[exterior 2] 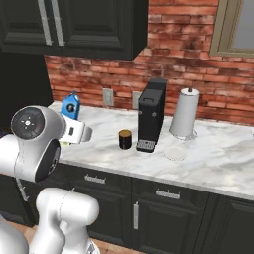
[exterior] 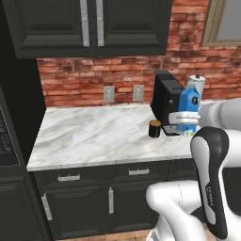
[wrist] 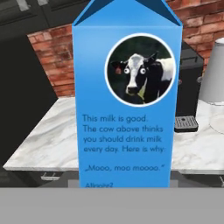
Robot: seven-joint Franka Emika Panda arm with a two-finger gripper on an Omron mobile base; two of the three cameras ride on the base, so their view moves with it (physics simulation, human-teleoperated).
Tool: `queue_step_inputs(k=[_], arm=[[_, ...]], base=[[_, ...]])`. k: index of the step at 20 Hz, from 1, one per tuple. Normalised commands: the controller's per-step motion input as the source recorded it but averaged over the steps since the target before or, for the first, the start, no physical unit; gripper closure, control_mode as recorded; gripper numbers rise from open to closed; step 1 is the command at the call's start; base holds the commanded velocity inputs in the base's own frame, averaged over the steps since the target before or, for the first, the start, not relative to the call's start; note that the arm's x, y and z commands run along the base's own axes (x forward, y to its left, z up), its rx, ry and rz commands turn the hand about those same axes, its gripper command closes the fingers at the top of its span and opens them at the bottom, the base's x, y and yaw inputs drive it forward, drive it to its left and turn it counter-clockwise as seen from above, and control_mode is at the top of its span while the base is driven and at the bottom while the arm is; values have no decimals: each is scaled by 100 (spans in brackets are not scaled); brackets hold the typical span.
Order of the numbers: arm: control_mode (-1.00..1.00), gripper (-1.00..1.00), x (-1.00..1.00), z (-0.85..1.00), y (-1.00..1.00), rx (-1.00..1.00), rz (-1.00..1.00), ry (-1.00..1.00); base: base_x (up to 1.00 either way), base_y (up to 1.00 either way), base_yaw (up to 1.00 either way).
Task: Take a sugar cube from the saucer and place it inside the coffee. Then, grab milk from the fridge and place it next to the coffee on the counter to sweeten the coffee.
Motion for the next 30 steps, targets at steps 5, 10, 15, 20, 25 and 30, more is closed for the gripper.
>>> queue_step_inputs(k=[5,10,15,20,25,30], arm=[[100,100,0,0,0,0,0,0],[-100,100,10,-1,7,-1,-5,0],[-100,100,19,-20,50,-5,-32,1],[-100,100,15,-21,40,-4,-41,12],[-100,100,25,-32,3,-12,-36,12],[-100,100,74,-23,9,-26,-41,0]], base=[[10,0,0],[15,0,-1],[0,0,0],[0,0,0],[0,0,0],[0,0,0]])
